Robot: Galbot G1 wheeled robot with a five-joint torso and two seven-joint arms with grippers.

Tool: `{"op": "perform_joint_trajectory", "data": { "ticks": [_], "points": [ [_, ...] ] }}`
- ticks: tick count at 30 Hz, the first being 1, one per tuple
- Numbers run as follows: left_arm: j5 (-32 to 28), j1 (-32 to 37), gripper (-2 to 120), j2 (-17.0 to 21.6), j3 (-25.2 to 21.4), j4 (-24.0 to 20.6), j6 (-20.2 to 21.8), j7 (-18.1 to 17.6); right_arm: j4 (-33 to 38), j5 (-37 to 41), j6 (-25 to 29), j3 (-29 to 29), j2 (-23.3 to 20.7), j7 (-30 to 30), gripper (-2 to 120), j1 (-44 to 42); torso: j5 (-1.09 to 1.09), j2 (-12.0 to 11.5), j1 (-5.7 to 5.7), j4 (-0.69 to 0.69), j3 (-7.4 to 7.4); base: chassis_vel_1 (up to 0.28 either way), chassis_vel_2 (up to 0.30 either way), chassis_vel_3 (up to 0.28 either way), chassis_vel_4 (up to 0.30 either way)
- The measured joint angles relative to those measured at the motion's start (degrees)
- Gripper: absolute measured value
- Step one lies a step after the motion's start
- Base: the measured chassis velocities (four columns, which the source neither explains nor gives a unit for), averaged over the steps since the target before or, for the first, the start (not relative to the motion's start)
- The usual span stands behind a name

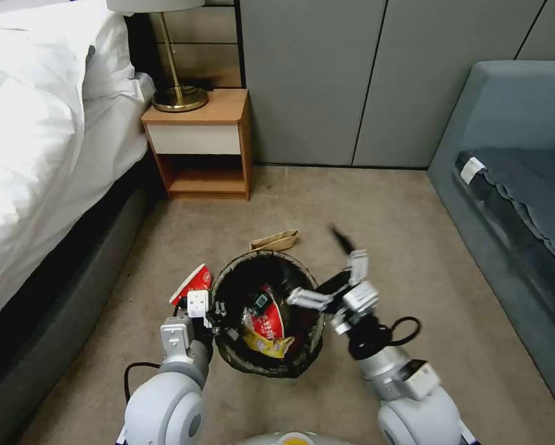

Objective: Pick up the trash bin, then pick up the garbage from the floor and place it into the trash bin.

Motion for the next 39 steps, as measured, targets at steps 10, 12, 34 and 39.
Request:
{"op": "perform_joint_trajectory", "data": {
  "ticks": [10, 12, 34, 39],
  "points": [
    [-0.81, -0.3, 0, -0.3, -0.51, -0.08, 0.19, -0.3, -5.16, -4.04, 4.88, -0.65, 3.39, 7.46, 100, -8.01, 0.0, 0.0, 0.0, 0.01, 0.0, 0.0, 0.0, 0.0, 0.0],
    [-0.98, -0.27, 0, -0.31, -0.61, -0.23, 0.22, -0.36, -5.33, -4.04, 4.9, -0.76, 3.41, 7.45, 100, -8.03, -0.01, 0.0, 0.0, 0.01, 0.0, 0.0, 0.0, 0.0, 0.0],
    [-1.95, 0.23, 0, -0.39, -5.63, -1.38, 0.51, -0.86, -19.64, 14.11, -13.76, -2.45, -1.77, 8.92, 100, 23.93, 0.0, 0.0, 0.0, 0.01, 0.01, 0.0, 0.0, 0.0, 0.0],
    [-2.22, 0.86, 0, -0.23, -6.78, -1.81, 0.54, -0.98, -23.97, 18.98, -16.96, -3.75, -1.26, 9.06, 100, 29.19, -0.01, 0.0, 0.0, 0.02, 0.0, 0.0, 0.0, 0.0, 0.0]
  ]
}}
